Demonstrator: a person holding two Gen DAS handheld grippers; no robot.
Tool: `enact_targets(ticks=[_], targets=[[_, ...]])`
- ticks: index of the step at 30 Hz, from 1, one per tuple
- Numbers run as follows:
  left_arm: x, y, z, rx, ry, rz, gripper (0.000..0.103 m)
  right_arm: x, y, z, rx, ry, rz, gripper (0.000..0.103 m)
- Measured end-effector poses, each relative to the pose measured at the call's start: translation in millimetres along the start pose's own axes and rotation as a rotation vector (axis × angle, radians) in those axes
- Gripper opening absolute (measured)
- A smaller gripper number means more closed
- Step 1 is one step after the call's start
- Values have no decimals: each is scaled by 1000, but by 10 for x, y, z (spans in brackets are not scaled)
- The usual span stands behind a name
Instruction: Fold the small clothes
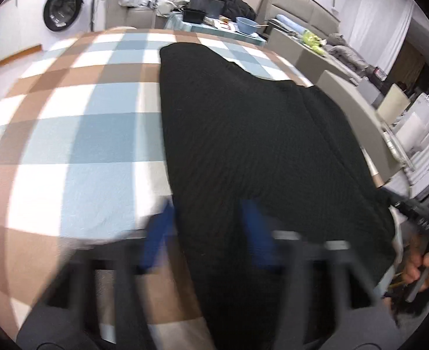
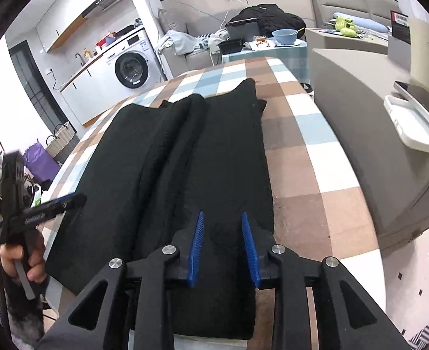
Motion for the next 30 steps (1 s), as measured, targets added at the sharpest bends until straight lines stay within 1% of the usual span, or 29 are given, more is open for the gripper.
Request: enact_targets(ticks=[1, 3, 7, 11, 14, 15, 16, 18, 20, 23, 24, 25, 26, 28, 30], targets=[[2, 4, -24, 10, -10, -2, 15, -24, 4, 13, 3, 6, -1, 28], [32, 24, -41, 11, -29, 8, 8, -74, 14, 29, 5, 22, -7, 28], [117, 134, -4, 26, -63, -15, 7, -168, 95, 69, 21, 45, -7, 28], [268, 349, 95, 53, -82, -41, 7, -237, 248, 77, 50, 65, -47, 29], [411, 529, 191, 56, -104, -97, 7, -272, 391, 69, 77, 81, -86, 31], [450, 583, 215, 56, -109, -120, 7, -257, 428, 51, 81, 67, -89, 35], [466, 626, 224, 58, -112, -130, 7, -247, 447, 24, 83, 53, -93, 42], [472, 684, 231, 67, -110, -123, 7, -295, 457, -49, 70, 47, -96, 44], [460, 704, 237, 69, -110, -123, 7, -405, 474, -116, 59, 70, -125, 44], [452, 714, 247, 69, -112, -128, 7, -535, 517, -184, 42, 83, -132, 43], [449, 719, 243, 70, -111, -127, 7, -543, 537, -200, 45, 74, -125, 38], [453, 707, 251, 70, -109, -129, 7, -558, 563, -217, 58, 69, -121, 30], [454, 705, 241, 69, -111, -132, 7, -576, 588, -234, 71, 67, -129, 17], [436, 692, 200, 66, -112, -143, 7, -621, 623, -265, 91, 67, -120, 13], [412, 711, 142, 70, -115, -145, 7, -679, 647, -308, 102, 73, -112, 11]])
Point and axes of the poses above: each gripper's, at about its wrist camera, not at the fingertips, and x roughly against the way its jaws point, y to its left, z to its underside, the point moved 1 cm from there along -x, roughly the way its jaws point, and after that the axes turned 5 degrees about y, right-handed, at the moved point
